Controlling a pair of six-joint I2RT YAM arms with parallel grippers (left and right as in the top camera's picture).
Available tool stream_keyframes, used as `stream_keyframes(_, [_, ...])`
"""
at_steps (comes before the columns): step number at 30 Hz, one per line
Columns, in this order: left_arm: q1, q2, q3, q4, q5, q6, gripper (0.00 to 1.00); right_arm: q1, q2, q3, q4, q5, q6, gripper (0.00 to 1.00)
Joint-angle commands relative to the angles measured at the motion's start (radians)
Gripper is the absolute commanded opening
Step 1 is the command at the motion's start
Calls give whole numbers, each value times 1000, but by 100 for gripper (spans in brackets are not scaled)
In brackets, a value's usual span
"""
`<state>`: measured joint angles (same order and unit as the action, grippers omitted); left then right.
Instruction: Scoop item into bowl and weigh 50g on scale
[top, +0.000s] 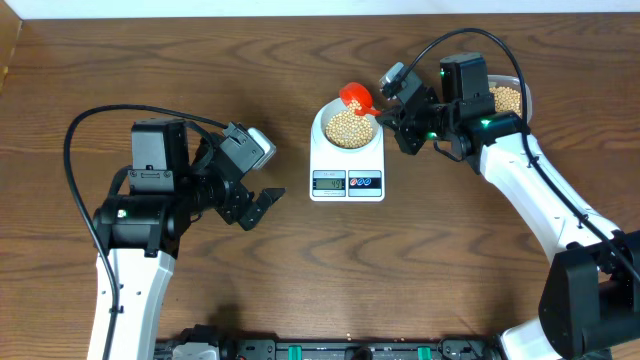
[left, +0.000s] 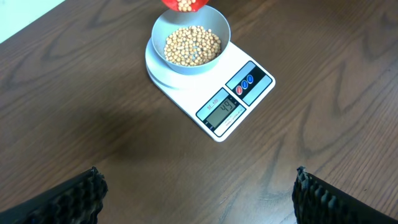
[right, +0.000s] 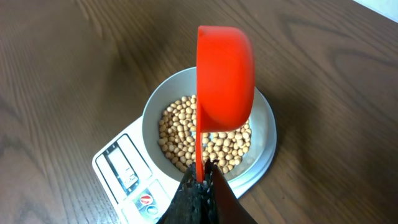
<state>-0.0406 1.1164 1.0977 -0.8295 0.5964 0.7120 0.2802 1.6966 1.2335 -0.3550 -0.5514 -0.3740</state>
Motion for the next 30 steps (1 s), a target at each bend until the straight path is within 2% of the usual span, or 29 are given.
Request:
stream_keyframes(1, [5, 2, 19, 0, 2, 13, 98, 9, -27, 9, -7, 24, -17, 1])
stream_keyframes(17, [5, 2, 19, 0, 2, 13, 98, 11, -56, 9, -18, 8, -31, 1])
stream_keyframes(20, [5, 2, 19, 0, 2, 13, 98, 15, -43, 8, -40, 98, -35, 1])
stream_keyframes(24, [5, 2, 19, 0, 2, 13, 98, 18, -54, 8, -36, 38, -35, 1])
stream_keyframes(30, [5, 2, 19, 0, 2, 13, 98, 19, -43, 8, -32, 61, -30, 1])
